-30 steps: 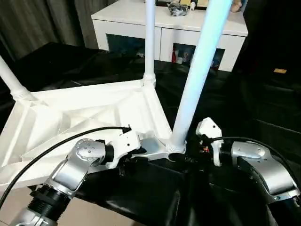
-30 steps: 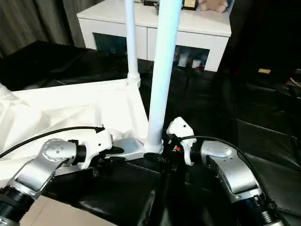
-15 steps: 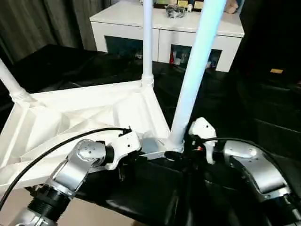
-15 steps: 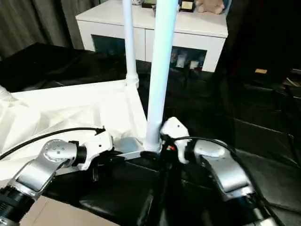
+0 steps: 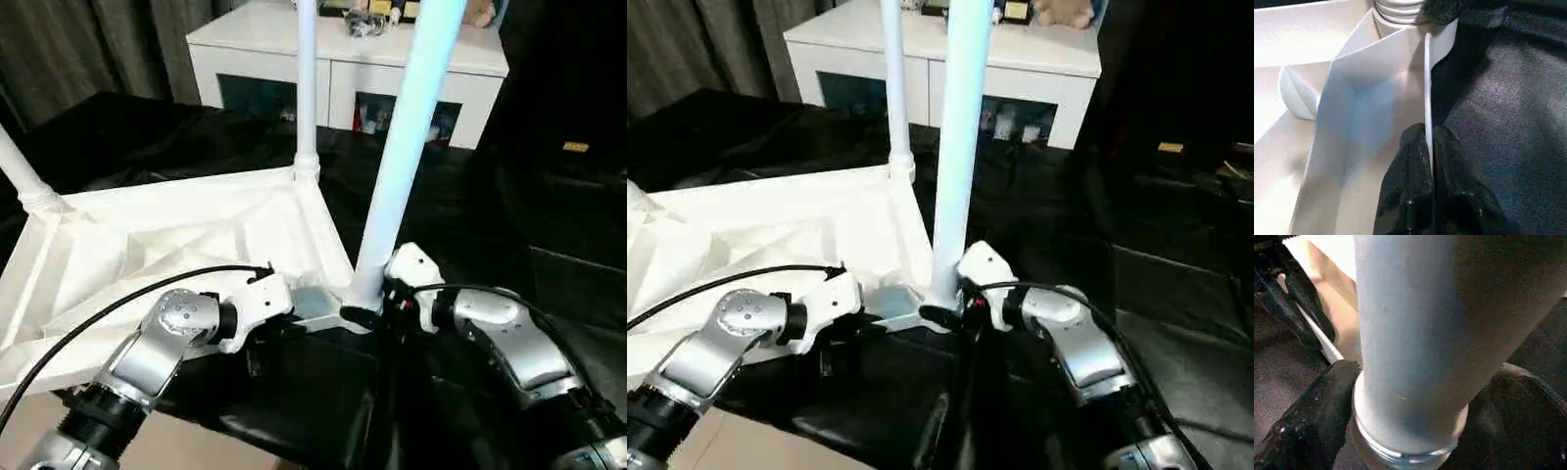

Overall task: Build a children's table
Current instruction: Rotate leg to tighten

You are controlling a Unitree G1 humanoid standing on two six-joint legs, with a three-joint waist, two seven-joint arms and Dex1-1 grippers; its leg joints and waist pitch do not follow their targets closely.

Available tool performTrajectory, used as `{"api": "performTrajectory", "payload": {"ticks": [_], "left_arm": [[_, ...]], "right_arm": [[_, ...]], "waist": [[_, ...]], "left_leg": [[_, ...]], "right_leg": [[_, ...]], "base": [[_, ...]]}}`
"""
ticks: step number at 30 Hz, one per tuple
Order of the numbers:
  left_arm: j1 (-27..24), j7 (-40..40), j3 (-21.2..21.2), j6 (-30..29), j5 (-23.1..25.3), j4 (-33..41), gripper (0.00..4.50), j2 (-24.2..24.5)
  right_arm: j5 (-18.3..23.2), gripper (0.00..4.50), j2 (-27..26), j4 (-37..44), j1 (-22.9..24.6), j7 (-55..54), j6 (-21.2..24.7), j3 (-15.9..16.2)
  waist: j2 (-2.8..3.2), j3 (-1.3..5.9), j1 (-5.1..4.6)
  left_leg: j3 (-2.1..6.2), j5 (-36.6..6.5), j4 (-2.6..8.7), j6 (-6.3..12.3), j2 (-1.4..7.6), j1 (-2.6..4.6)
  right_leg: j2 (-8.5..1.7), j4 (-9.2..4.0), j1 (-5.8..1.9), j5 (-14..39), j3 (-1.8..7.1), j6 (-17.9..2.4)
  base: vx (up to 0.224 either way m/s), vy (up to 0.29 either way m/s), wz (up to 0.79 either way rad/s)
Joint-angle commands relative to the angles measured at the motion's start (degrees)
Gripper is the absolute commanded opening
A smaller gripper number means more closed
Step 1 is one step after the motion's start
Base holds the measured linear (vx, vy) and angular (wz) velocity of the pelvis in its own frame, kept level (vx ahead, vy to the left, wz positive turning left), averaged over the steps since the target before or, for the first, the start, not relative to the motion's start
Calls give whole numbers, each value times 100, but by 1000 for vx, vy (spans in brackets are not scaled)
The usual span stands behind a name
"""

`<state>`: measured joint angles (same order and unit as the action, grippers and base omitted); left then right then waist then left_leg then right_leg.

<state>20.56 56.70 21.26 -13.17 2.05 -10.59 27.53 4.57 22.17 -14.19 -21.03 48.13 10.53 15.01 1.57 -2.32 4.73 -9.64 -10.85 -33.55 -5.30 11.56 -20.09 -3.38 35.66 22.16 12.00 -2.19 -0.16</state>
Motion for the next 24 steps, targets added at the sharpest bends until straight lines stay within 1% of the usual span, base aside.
{"api": "performTrajectory", "payload": {"ticks": [1,2,3,5,6,7,10,13,14,15,16,17,18,19,20,21,22,23,24], "left_arm": [[1,-103,-56,1,67,-181,4,42],[2,-100,-59,10,69,-192,1,48],[3,-98,-60,12,72,-195,0,54],[5,-94,-63,10,69,-196,0,58],[6,-94,-66,13,67,-200,0,59],[8,-93,-69,18,64,-206,0,64],[6,-94,-78,12,57,-215,0,66],[-22,-100,-91,-2,37,-215,0,62],[-33,-115,-103,-20,30,-214,0,57],[-46,-140,-119,-42,24,-214,0,52],[-51,-156,-128,-50,24,-219,0,48],[-57,-208,-156,-103,15,-236,0,22],[-51,-337,-209,-211,13,-292,0,-44],[-2,-656,-299,-357,51,-430,0,-206],[4,-691,-308,-372,55,-445,0,-225],[68,-1039,-378,-486,107,-587,0,-423],[84,-1128,-392,-514,121,-622,0,-476],[135,-1373,-435,-601,156,-720,0,-623],[174,-1553,-469,-669,180,-793,0,-731]], "right_arm": [[-34,440,-4,-32,-156,54,-95,20],[-54,422,9,-75,-162,81,-152,51],[-56,411,12,-107,-164,90,-185,58],[-62,411,6,-174,-173,106,-245,48],[-62,386,0,-192,-180,113,-254,43],[-58,374,-8,-218,-191,128,-263,35],[-33,363,-29,-270,-205,175,-273,24],[75,324,-68,-275,-153,285,-216,-1],[120,324,-89,-269,-119,299,-176,-23],[159,308,-115,-267,-76,290,-138,-49],[184,308,-136,-284,-57,274,-119,-72],[210,294,-181,-318,-40,202,-62,-114],[232,294,-267,-398,-25,36,63,-190],[162,286,-428,-556,-29,-387,314,-299],[152,286,-446,-573,-31,-435,338,-310],[60,280,-640,-728,-55,-947,561,-434],[44,276,-694,-765,-63,-1082,615,-471],[0,274,-835,-874,-90,-1430,744,-557],[-33,273,-935,-958,-113,-1674,829,-611]], "waist": [[-16,283,5],[-24,283,4],[-8,282,3],[-18,280,1],[-19,279,1],[-39,279,-4],[-34,279,-6],[-43,280,-9],[-47,276,-9],[-49,276,-8],[-46,273,-12],[-46,276,-9],[-47,274,-17],[-46,267,-31],[-39,259,-44],[-47,257,-44],[-30,252,-52],[-33,248,-65],[-31,251,-73]], "left_leg": [[27,-1277,395,93,116,-10],[29,-1262,395,93,116,-14],[28,-1291,399,90,120,-6],[29,-1311,399,91,118,-9],[28,-1295,399,95,117,-15],[25,-1290,399,102,116,-16],[28,-1286,400,122,118,-14],[27,-1277,400,136,123,-13],[27,-1262,400,147,121,-19],[26,-1242,402,154,122,-19],[25,-1259,405,153,123,-17],[24,-1260,402,150,123,-16],[23,-1254,403,146,120,-21],[20,-1250,410,133,114,-23],[18,-1297,415,89,110,-13],[29,-1351,425,56,107,-13],[28,-1367,432,31,111,-9],[28,-1441,437,-3,102,6],[34,-1443,435,-51,93,11]], "right_leg": [[-369,-452,-224,937,230,-1174],[-368,-448,-230,922,231,-1170],[-368,-453,-218,944,228,-1171],[-371,-454,-225,978,232,-1159],[-374,-457,-225,987,232,-1160],[-370,-460,-226,1001,231,-1157],[-369,-455,-221,1037,230,-1151],[-372,-455,-220,1030,233,-1160],[-373,-456,-221,1025,233,-1163],[-375,-455,-221,1023,234,-1160],[-375,-459,-215,1065,233,-1156],[-376,-461,-214,1075,233,-1154],[-375,-459,-216,1072,236,-1153],[-369,-463,-211,1097,237,-1158],[-369,-484,-200,1222,235,-1148],[-374,-493,-206,1384,231,-1092],[-372,-495,-200,1436,236,-1076],[-368,-517,-182,1577,236,-1024],[-374,-518,-180,1679,234,-1000]], "base": [[0,0,0],[0,0,0],[0,0,0],[0,0,0],[0,0,0],[0,0,0],[0,0,0],[0,0,0],[0,0,0],[0,0,0],[0,0,0],[0,0,0],[0,0,0],[0,0,0],[0,0,0],[0,0,0],[0,0,0],[0,0,0],[0,0,0]]}}
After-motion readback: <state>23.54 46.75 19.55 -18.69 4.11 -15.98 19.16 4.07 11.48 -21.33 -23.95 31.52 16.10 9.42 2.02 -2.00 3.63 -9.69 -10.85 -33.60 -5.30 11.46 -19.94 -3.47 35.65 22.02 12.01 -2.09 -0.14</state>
